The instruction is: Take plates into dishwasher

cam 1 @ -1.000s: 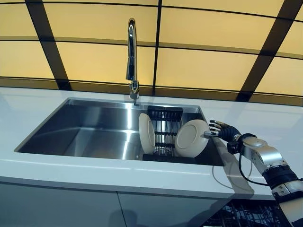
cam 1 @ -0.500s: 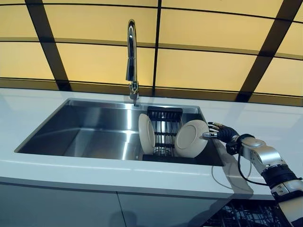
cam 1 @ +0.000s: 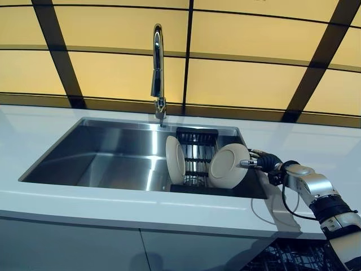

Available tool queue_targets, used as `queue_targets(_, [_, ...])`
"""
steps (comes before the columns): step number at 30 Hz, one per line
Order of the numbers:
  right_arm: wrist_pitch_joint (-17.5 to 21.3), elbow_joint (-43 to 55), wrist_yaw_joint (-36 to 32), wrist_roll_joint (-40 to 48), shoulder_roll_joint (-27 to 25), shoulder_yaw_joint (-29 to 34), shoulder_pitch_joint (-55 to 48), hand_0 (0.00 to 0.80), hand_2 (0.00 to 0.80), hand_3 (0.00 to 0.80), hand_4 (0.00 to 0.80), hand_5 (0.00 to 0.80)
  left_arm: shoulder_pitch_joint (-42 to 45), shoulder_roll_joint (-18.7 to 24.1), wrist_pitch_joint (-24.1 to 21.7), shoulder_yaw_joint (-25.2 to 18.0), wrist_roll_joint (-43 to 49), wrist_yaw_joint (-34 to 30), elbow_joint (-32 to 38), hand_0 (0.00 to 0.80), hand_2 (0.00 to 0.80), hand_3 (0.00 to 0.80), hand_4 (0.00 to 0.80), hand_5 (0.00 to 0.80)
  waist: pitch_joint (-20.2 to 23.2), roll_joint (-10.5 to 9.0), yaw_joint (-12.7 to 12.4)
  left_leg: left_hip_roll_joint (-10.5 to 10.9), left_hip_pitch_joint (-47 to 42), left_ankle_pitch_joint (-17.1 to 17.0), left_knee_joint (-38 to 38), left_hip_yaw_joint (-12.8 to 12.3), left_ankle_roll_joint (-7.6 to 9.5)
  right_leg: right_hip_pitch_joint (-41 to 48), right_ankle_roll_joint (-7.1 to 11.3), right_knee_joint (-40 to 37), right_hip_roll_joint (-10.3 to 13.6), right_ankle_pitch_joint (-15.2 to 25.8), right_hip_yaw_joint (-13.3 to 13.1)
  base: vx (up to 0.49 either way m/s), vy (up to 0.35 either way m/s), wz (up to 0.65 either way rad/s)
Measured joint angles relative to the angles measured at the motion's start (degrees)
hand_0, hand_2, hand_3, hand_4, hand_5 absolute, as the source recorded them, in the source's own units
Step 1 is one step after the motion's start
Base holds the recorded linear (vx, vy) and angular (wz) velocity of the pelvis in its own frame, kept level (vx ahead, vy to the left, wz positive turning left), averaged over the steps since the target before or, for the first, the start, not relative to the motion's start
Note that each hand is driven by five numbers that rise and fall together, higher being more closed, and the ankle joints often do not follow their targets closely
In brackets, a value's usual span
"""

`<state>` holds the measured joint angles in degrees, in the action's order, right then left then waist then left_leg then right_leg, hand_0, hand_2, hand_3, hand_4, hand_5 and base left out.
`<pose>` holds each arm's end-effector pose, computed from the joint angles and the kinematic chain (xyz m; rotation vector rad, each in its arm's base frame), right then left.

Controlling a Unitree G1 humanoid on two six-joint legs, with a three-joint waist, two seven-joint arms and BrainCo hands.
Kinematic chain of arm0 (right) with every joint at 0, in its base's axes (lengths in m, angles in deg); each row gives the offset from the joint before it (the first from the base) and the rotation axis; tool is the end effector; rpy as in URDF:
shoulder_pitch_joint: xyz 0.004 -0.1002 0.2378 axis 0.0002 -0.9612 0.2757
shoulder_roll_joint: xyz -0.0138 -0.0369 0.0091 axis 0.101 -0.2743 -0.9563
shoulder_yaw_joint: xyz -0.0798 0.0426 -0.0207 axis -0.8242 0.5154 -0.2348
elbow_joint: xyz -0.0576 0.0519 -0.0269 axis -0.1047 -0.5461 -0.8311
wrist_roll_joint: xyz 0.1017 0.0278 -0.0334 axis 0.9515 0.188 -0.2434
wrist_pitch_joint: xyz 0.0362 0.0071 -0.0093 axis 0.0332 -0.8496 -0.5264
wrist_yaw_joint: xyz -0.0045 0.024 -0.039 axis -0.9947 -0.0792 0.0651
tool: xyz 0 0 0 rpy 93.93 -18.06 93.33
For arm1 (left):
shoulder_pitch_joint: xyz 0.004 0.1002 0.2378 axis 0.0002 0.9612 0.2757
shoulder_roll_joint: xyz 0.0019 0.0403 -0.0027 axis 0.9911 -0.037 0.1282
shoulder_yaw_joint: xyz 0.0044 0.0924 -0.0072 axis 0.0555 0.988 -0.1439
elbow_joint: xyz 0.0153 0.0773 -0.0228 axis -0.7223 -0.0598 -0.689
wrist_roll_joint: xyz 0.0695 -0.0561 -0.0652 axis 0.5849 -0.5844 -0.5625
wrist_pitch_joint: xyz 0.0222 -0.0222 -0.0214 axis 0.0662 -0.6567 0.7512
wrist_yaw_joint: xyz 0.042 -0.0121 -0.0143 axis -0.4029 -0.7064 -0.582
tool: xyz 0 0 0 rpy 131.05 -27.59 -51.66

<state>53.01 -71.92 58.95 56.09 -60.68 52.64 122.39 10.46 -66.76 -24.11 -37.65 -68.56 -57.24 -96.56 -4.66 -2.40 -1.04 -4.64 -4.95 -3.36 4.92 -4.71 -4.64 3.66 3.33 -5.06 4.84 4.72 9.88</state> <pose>0.3102 -0.2647 0.1361 -0.2224 0.4307 0.2073 0.0550 0.2211 -0.1184 0.2265 1.3759 0.0441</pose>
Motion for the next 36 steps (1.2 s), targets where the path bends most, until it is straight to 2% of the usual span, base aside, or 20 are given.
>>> queue_targets(6, [-1.6, -2.0, -1.7, 0.1, 2.0, -0.1, 0.3, 0.000, 0.000, 0.000, 0.000, 0.000, -0.1, 0.0, -0.4, 0.4, -0.1, 0.0, 0.1, 0.000, 0.000, 0.000, 0.000, 0.000, 0.0, 0.05, -0.3, 0.0, 0.2, 0.0, 0.0, 0.1, -0.01, -0.1, 0.00, 0.0, 0.0, 0.0, 0.1, 0.000, 0.000, 0.00])
queue_targets(9, [-2.1, -3.9, -2.2, 0.2, 2.3, -0.3, 0.3, 0.000, 0.000, 0.000, 0.000, 0.000, -0.3, 0.0, -0.5, 0.6, -0.1, 0.0, 0.4, 0.000, 0.000, 0.000, 0.000, 0.000, 0.1, 0.10, -1.5, 0.0, 0.3, 0.0, 0.0, 0.1, -0.01, -0.2, 0.00, 0.0, 0.0, 0.0, 0.1, 0.000, 0.000, 0.00])
queue_targets(10, [-2.2, -4.2, -2.3, 0.2, 2.3, -0.3, 0.3, 0.364, 0.364, 0.364, 0.364, 0.364, -0.3, 0.0, -0.6, 0.6, -0.1, 0.0, 0.4, 0.000, 0.000, 0.000, 0.000, 0.000, 0.1, 0.10, -1.6, 0.1, 0.4, 0.0, 0.0, 0.2, -0.01, -0.2, 0.00, 0.0, 0.0, 0.0, 0.1, 0.000, 0.000, 0.00])
queue_targets(12, [-2.2, -5.1, -2.3, 0.2, 2.9, -0.3, 0.7, 0.800, 0.800, 0.800, 0.800, 0.800, -0.3, 0.0, -0.6, 0.7, -0.6, 0.0, 0.4, 0.000, 0.000, 0.000, 0.000, 0.000, 0.1, 0.12, -1.6, 0.1, 0.5, 0.0, 0.0, 0.2, 0.01, -0.3, 0.00, 0.0, 0.0, 0.0, 0.2, 0.000, 0.000, 0.00])
queue_targets(19, [-1.8, -6.1, -2.1, -0.1, 4.5, -0.7, 2.0, 0.800, 0.800, 0.800, 0.800, 0.800, -0.2, 0.0, -0.6, 0.8, -0.6, 0.0, 0.4, 0.000, 0.000, 0.000, 0.000, 0.000, 0.1, 0.31, -1.6, 0.1, 0.6, 0.0, 0.0, 0.2, 0.01, -0.4, 0.00, 0.0, 0.1, 0.0, 0.2, 0.000, 0.000, 0.00])
queue_targets(25, [1.9, -6.0, 1.8, -3.5, 4.4, -1.7, 4.8, 0.800, 0.800, 0.800, 0.800, 0.800, -0.2, 0.0, -0.6, 1.2, -0.7, 0.0, 0.5, 0.000, 0.000, 0.000, 0.000, 0.000, 0.1, 0.56, -1.6, 0.1, 0.6, 0.0, 0.0, 0.2, 0.01, -0.4, 0.01, 0.0, 0.1, 0.0, 0.2, 0.000, 0.000, 0.00])
queue_targets(36, [3.1, -3.6, 7.0, -4.5, 4.3, -2.2, 5.5, 0.800, 0.800, 0.800, 0.800, 0.800, -0.3, -0.1, -0.5, 1.4, -0.7, 0.1, 0.7, 0.000, 0.000, 0.000, 0.000, 0.000, -0.1, 0.98, -1.5, 0.1, 0.7, 0.0, 0.0, 0.1, 0.02, -0.6, 0.01, 0.0, 0.1, 0.0, 0.1, 0.000, 0.000, 0.00])
